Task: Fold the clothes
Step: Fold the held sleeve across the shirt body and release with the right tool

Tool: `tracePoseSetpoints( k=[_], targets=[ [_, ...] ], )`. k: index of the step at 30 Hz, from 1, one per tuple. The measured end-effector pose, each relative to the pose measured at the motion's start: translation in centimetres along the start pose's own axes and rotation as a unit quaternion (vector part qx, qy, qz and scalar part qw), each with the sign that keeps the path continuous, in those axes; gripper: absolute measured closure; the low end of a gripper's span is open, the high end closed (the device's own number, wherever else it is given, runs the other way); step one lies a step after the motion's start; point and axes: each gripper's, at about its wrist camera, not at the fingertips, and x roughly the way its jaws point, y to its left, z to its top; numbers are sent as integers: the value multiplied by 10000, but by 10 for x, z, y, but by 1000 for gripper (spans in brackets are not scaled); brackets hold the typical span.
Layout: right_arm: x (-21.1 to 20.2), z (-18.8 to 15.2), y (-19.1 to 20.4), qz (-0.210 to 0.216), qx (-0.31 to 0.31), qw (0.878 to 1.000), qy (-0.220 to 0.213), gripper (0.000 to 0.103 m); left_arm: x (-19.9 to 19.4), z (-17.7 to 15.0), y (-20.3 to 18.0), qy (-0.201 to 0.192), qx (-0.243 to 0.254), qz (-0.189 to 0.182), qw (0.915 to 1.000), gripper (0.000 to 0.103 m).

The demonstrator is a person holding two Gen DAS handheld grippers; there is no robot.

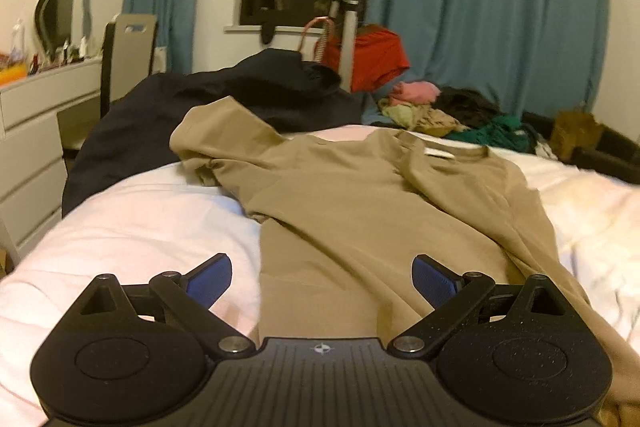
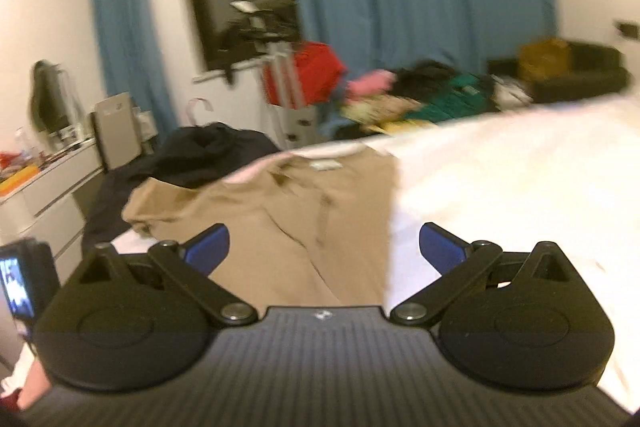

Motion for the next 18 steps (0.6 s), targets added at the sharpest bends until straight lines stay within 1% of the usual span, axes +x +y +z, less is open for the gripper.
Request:
tracePoseSetpoints(
  k=[3,5,7,9,11,13,14,16,18],
  targets=[
    [-33,-6,-17,-109,131,9995,-266,0,-18,-1,-9,121,107,-237,9996,7],
    [-53,-9,-31,-207,209,9984,-484,0,-33,-3,-19,129,314,-388,9987,7],
    [-62,-10,-46,-313,337,9968,-650,0,-47,-6,-30,149,541,-476,9973,8],
    [-65,-9,-63,-425,517,9956,-663,0,-57,-11,-42,234,705,-582,9955,9],
    [-67,-9,-79,-478,718,9941,-653,0,-64,-16,-55,414,753,-848,9927,12],
    [-70,-9,-90,-486,838,9928,-698,0,-72,-22,-70,635,763,-1204,9878,20],
    [-72,-9,-95,-527,846,9923,-741,0,-76,-26,-78,731,780,-1390,9845,23],
    [-76,-9,-104,-614,839,9912,-824,0,-85,-34,-98,913,858,-1760,9764,31],
    [-79,-9,-114,-612,878,9905,-868,0,-94,-44,-119,1062,990,-2100,9669,38]
  ],
)
